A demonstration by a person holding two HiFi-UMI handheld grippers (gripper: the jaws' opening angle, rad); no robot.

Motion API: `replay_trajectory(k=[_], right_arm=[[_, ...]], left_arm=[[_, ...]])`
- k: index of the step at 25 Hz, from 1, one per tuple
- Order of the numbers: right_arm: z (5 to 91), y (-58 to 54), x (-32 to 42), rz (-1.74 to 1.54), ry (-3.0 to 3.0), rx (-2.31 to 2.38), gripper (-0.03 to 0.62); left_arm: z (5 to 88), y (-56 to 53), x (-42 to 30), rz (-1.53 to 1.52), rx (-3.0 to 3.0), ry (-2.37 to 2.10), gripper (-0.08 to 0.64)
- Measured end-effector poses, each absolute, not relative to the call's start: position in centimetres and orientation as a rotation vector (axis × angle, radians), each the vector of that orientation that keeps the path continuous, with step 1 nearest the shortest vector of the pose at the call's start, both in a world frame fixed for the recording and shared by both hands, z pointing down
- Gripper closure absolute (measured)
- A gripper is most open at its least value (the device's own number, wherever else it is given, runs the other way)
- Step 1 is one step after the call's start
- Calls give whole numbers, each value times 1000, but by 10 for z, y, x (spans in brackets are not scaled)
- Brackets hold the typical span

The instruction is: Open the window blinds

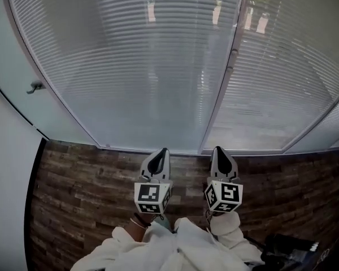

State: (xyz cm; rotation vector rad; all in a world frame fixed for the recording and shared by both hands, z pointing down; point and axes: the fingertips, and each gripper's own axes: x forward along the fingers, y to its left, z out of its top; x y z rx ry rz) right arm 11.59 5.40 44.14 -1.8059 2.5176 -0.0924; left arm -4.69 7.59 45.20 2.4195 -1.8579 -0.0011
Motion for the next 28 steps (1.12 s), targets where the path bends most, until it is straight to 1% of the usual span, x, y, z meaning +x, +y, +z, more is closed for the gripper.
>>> replay_trajectory(k=[10, 14, 18, 20, 25, 27, 28], right_arm=[[457, -113, 111, -127, 2447, -1892, 580], [429, -187, 97, -71, 2390, -1941, 580], [403, -237, 107, 47, 2321, -2006, 580], [385, -256, 123, 149, 2316, -2043, 580], [321, -292, 160, 567, 2332, -2163, 573], [306, -301, 163, 806, 2376, -2246, 496], [304, -306, 164, 972, 2406, -2319, 486]], left_arm=[[447, -98, -53, -26, 2511, -1800, 561], [426, -177, -68, -6, 2545, -1731, 562], [410, -232, -73, -67, 2593, -1716, 561], [409, -246, -70, -87, 2586, -1687, 561], [414, -271, -55, -90, 2585, -1655, 562], [411, -276, -45, -101, 2608, -1636, 561], [409, -278, -40, -103, 2625, -1633, 561]])
